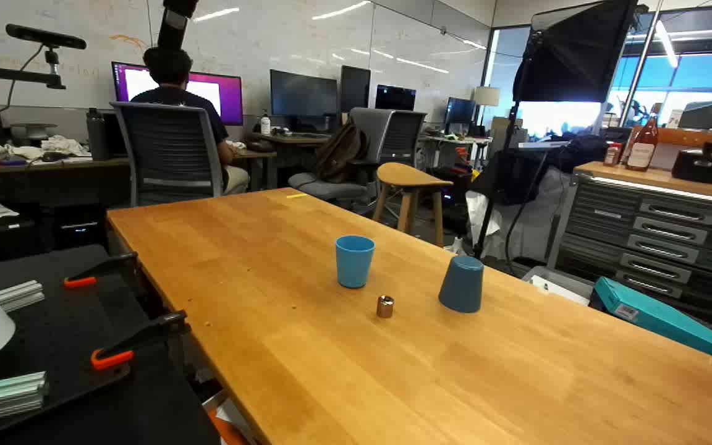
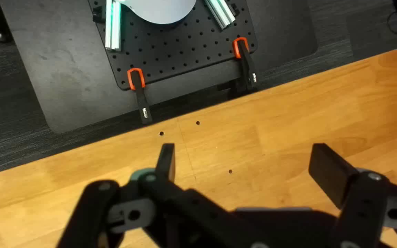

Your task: Pick the silver object from the table and put it in the blue cup

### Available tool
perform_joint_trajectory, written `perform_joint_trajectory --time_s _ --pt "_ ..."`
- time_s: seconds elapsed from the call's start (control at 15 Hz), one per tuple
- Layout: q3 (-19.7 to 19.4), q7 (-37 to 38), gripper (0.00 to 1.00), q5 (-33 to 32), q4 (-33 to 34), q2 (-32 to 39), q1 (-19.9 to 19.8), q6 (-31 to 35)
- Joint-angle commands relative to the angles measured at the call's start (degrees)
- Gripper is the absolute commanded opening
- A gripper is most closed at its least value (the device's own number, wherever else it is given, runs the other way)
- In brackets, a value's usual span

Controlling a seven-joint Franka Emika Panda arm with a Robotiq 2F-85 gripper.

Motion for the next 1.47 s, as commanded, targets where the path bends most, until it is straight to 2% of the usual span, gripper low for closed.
perform_joint_trajectory --time_s 0.0,0.13,0.27,0.4,0.53,0.87,1.07,1.13,1.2,1.4 --pt "1.1 -0.8 1.0 0.6 0.1 0.2 -1.4 -0.1" --pt "1.1 -0.8 1.0 0.6 0.2 0.2 -1.4 -0.1" --pt "3.3 -0.6 1.0 -0.2 -0.7 -0.7 -0.4 0.8" --pt "5.7 1.3 1.0 -1.9 -0.7 2.5 -0.4 5.1" --pt "7.0 3.5 1.0 -5.8 -0.5 8.0 -2.0 15.3" --pt "4.0 10.0 1.0 -16.0 2.5 23.3 -8.6 39.3" --pt "2.5 17.1 1.0 -20.6 6.0 34.6 -13.1 50.1" --pt "1.9 18.1 1.0 -19.2 8.2 38.2 -13.1 46.6" --pt "1.7 14.3 1.0 -18.5 2.6 30.3 -11.7 47.3" --pt "0.6 17.7 1.0 -18.6 6.9 39.8 -11.6 47.1"
